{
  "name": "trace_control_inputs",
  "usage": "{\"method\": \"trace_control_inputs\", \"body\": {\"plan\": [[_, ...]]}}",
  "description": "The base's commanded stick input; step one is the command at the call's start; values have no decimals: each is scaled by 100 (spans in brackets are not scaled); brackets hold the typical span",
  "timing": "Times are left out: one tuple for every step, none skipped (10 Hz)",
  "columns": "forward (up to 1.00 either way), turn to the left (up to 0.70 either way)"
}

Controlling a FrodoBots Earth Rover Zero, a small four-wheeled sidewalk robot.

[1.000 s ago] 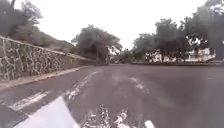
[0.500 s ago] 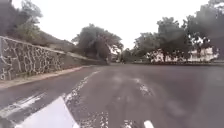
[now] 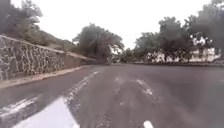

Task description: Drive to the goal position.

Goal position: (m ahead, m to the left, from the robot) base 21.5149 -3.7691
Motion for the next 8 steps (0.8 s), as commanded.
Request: {"method": "trace_control_inputs", "body": {"plan": [[50,0],[50,0],[50,0],[50,0],[50,0],[50,0],[50,0],[50,0]]}}
